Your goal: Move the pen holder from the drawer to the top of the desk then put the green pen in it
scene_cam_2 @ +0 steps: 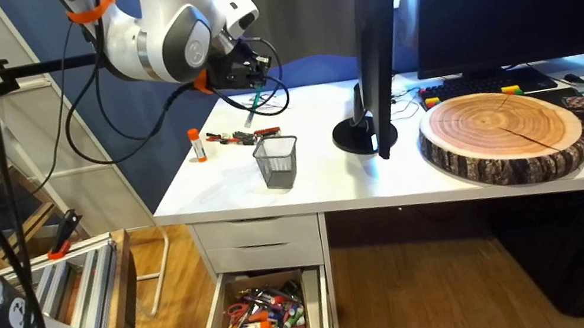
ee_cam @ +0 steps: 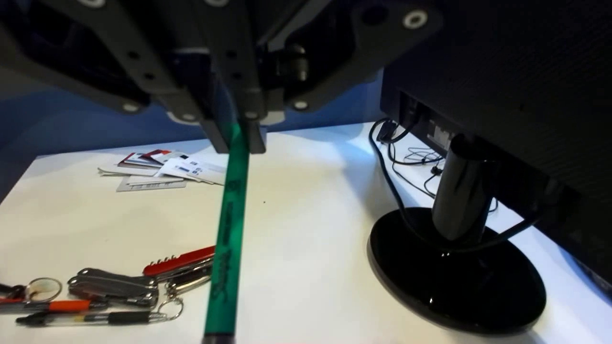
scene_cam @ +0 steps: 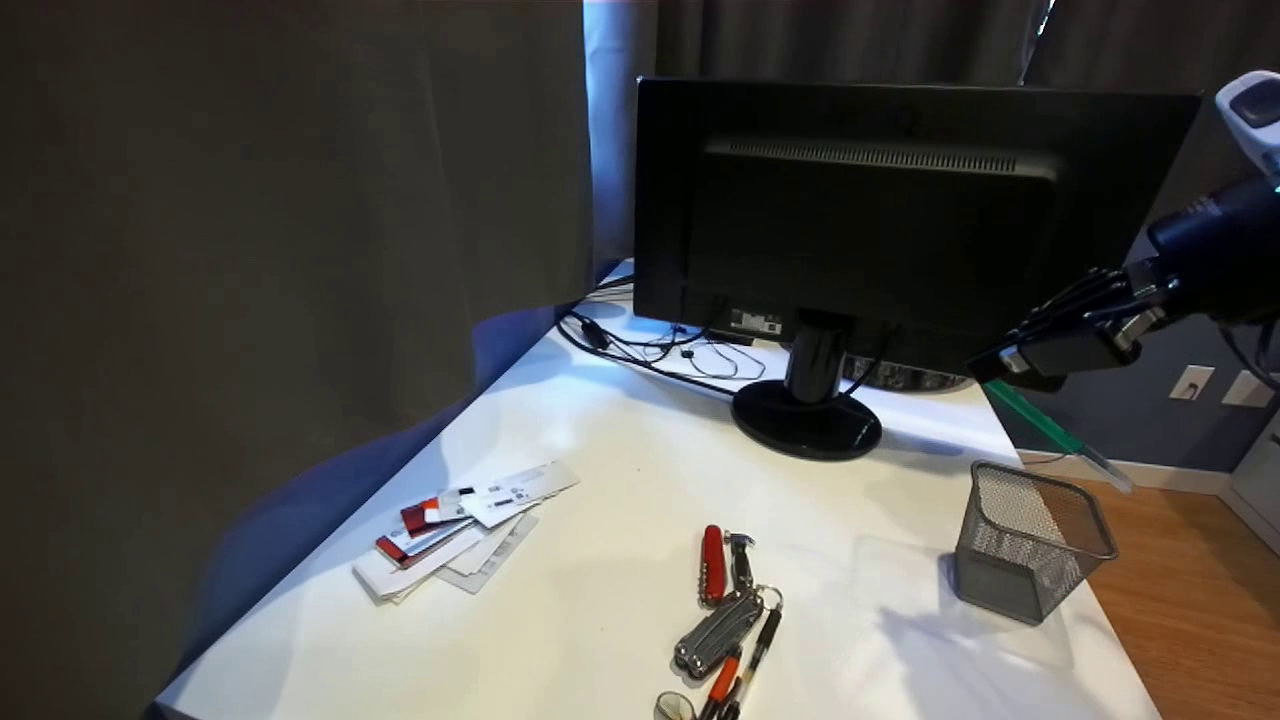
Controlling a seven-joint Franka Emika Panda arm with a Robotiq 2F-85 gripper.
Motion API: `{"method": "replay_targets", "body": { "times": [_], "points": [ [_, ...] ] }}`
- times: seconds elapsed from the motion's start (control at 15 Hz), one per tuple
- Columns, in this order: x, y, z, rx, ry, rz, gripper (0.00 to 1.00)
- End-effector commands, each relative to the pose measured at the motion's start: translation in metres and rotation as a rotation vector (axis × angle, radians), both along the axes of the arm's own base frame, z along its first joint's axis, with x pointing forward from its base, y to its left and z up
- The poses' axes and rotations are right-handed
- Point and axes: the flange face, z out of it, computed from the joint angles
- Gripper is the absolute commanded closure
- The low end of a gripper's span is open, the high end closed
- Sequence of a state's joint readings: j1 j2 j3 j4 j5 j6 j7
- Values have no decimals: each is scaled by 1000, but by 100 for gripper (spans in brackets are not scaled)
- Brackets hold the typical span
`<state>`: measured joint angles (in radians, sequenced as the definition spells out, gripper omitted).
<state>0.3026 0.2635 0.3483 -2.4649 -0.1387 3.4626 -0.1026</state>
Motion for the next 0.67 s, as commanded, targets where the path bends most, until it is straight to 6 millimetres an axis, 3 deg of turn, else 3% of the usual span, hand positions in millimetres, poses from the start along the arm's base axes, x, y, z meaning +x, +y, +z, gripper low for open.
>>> {"method": "replay_targets", "body": {
  "times": [0.0, 0.6],
  "points": [
    [5, -14, -14, 62, -73, 12, 97],
    [14, -29, -65, 127, -95, 9, 97]
  ]
}}
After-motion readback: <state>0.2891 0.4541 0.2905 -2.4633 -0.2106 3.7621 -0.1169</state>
